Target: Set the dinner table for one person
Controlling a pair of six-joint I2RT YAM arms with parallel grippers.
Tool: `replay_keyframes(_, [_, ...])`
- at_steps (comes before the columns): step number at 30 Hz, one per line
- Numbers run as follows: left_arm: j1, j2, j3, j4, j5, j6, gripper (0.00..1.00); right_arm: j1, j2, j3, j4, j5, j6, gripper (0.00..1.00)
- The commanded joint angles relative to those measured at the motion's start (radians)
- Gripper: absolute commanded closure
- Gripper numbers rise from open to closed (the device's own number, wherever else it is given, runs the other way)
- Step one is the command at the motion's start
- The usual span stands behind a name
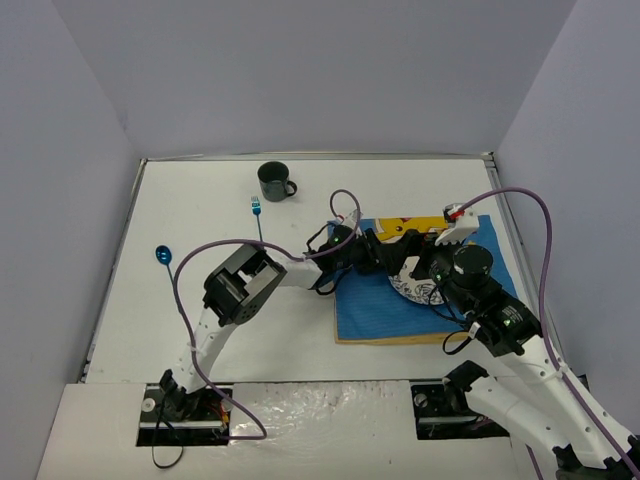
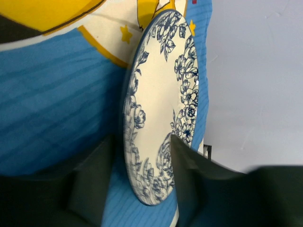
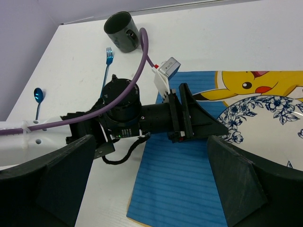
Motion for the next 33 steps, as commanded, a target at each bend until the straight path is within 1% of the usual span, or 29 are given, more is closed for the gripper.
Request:
replay_keyframes(1, [-0.003, -0.173, -0.013, 0.028, -0.039, 0.07, 0.45, -0.005, -0.005, 0.017, 0.042, 0.033, -0.015, 0.0])
replay_keyframes(7, [0.014, -0.305, -0.07, -0.155, -0.111, 0.18, 0.22, -0.005, -0.01, 0.036, 0.017, 0.081, -0.036, 0.0])
replay_keyframes(8, [0.019, -0.337, -0.076, -0.207, -0.128, 0.21, 0.16, -0.004, -0.011, 0.041, 0.009, 0.093, -0.039, 0.0])
replay_keyframes(10, [0.03, -0.39, -0.076, -0.311, -0.168, 0.272, 0.1, -0.005, -0.016, 0.048, 0.0, 0.134, -0.046, 0.0])
replay_keyframes(12, [0.043, -0.468, -0.075, -0.458, -0.226, 0.338, 0.04, -0.005, -0.019, 0.053, -0.007, 0.163, -0.052, 0.0])
replay_keyframes(13, [0.05, -0.501, -0.073, -0.522, -0.254, 0.388, 0.03, -0.005, -0.021, 0.055, -0.008, 0.171, -0.058, 0.0])
replay_keyframes(14, [0.058, -0.526, -0.066, -0.569, -0.283, 0.423, 0.03, -0.004, -0.021, 0.056, -0.007, 0.176, -0.065, 0.0])
replay_keyframes(16, [0.09, -0.571, -0.049, -0.668, -0.385, 0.512, 0.03, -0.005, -0.013, 0.062, -0.007, 0.192, -0.073, 0.0])
replay_keyframes(18, [0.143, -0.628, -0.014, -0.81, -0.443, 0.616, 0.03, -0.005, 0.002, 0.066, -0.007, 0.197, -0.108, 0.0])
replay_keyframes(19, [0.173, -0.641, -0.002, -0.837, -0.45, 0.638, 0.03, -0.005, 0.015, 0.069, -0.007, 0.193, -0.121, 0.0])
replay_keyframes(20, [0.234, -0.651, 0.014, -0.877, -0.444, 0.665, 0.03, -0.005, 0.024, 0.071, -0.007, 0.185, -0.13, 0.0])
replay_keyframes(22, [0.295, -0.652, 0.058, -0.917, -0.442, 0.723, 0.03, -0.005, 0.039, 0.073, -0.007, 0.172, -0.132, 0.0])
replay_keyframes(23, [0.351, -0.644, 0.099, -0.953, -0.444, 0.756, 0.03, -0.004, 0.048, 0.075, -0.007, 0.163, -0.128, 0.0])
replay_keyframes(25, [0.376, -0.62, 0.126, -0.981, -0.441, 0.79, 0.03, -0.005, 0.063, 0.077, -0.007, 0.137, -0.127, 0.0])
replay_keyframes(28, [0.486, -0.538, 0.214, -0.997, -0.393, 0.8, 0.04, -0.005, 0.097, 0.068, 0.012, 0.086, -0.126, 0.0])
replay_keyframes(33, [0.556, -0.37, 0.397, -1.031, -0.386, 0.827, 0.08, -0.005, 0.12, 0.059, 0.03, 0.033, -0.135, 0.0])
